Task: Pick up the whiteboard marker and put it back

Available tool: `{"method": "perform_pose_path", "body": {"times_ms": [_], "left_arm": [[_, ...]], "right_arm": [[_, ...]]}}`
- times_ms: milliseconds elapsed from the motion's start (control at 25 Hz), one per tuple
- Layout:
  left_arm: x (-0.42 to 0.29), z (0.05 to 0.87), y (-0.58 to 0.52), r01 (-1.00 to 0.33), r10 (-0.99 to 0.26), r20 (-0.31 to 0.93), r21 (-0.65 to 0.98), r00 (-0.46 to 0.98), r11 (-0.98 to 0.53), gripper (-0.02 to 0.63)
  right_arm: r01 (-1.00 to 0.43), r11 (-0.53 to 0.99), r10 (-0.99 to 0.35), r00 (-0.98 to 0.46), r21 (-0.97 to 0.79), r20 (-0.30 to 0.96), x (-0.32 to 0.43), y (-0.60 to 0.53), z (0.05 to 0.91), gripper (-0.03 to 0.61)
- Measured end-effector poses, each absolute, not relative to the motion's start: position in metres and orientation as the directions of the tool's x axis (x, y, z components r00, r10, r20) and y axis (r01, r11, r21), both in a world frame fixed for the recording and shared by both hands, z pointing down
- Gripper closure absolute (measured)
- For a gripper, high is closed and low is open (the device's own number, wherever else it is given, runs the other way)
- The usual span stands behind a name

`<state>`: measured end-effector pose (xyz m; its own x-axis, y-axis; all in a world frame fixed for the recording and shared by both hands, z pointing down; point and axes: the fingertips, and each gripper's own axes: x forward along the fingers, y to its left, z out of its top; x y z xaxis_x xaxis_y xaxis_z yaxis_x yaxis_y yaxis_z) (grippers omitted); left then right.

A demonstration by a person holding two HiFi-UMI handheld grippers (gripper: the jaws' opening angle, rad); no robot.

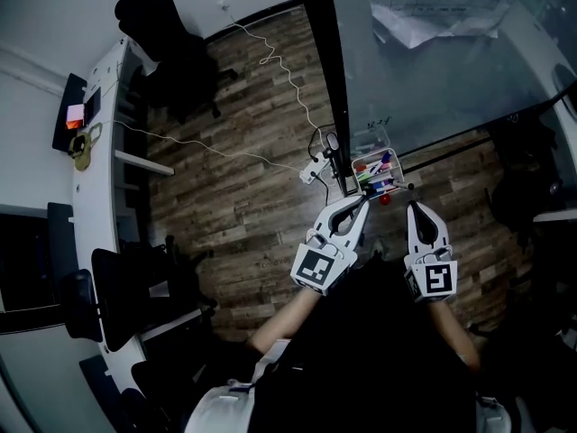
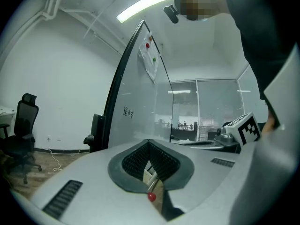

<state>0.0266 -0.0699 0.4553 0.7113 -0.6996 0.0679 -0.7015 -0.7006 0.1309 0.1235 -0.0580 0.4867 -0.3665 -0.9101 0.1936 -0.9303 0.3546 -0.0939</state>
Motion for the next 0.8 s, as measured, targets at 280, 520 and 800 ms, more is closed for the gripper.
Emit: {"method": "perform_pose_path", "body": {"times_ms": [280,520,800], "left_arm": [[0.023,0.452,-0.06,-0.671,-0.672,0.043,0.131,0.739,-0.73,0.606],[0.022,0.448,-0.054,-0.667,-0.67,0.042,0.152,0.741,-0.729,0.606],[0.018,0.45,-0.052,-0.669,-0.672,0.039,0.146,0.74,-0.729,0.606]], "right_arm": [[-0.922,0.383,-0.918,-0.386,-0.053,0.096,0.1,-0.041,0.459,0.565],[-0.932,0.355,-0.927,-0.36,-0.068,0.102,0.103,-0.032,0.453,0.565],[-0.935,0.344,-0.929,-0.352,-0.087,0.109,0.105,-0.03,0.456,0.565]]}}
